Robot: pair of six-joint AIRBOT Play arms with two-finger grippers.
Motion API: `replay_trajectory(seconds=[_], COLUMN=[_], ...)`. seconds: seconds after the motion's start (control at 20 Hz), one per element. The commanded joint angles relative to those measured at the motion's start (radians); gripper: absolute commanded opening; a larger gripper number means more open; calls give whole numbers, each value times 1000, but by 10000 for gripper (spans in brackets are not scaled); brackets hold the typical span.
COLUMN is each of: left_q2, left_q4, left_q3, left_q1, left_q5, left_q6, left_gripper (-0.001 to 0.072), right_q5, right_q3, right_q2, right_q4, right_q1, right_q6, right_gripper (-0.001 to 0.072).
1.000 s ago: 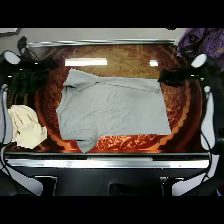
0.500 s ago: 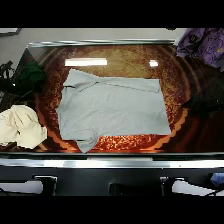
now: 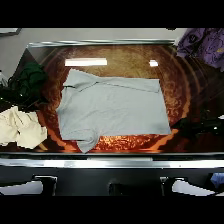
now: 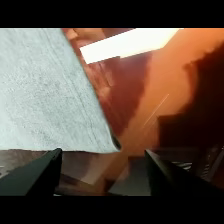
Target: Fold the clothes and pants, and hang the long-sleeved shirts on hangers.
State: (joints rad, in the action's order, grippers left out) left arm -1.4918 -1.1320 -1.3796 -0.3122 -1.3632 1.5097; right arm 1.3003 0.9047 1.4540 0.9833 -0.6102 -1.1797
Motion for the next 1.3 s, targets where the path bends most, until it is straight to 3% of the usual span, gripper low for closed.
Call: replay_trajectory(seconds=[0.0,0.25,0.4,0.6,0.65,0.7,0.9,1.15,1.25], left_q2=[2,2,2,2,2,2,37,128,126], left_q4=[-1,-1,-1,0,2,-1,52,372,391], left_q3=[8,8,8,8,7,10,150,540,623], left_q1=[2,2,2,2,2,2,-61,-186,-171], left_q5=[29,29,29,28,4,-8,43,159,163], left_q6=[1,0,0,1,16,27,-47,-307,-346], left_gripper=[698,699,699,699,698,699,701,701,701], right_q5=[-47,-29,-14,-5,3,11,11,25,26], right_q3=[-61,-62,-62,-62,-62,-61,-61,-61,-61], right_q2=[24,99,106,109,109,108,108,106,106], right_q4=[-59,-147,-148,-160,-167,-175,-196,-198,-198], right_q1=[-1,-1,-1,-1,-1,-1,-1,-1,-1], right_q6=[54,86,92,100,115,126,121,108,89], right_gripper=[599,588,485,268,105,36,35,35,35])
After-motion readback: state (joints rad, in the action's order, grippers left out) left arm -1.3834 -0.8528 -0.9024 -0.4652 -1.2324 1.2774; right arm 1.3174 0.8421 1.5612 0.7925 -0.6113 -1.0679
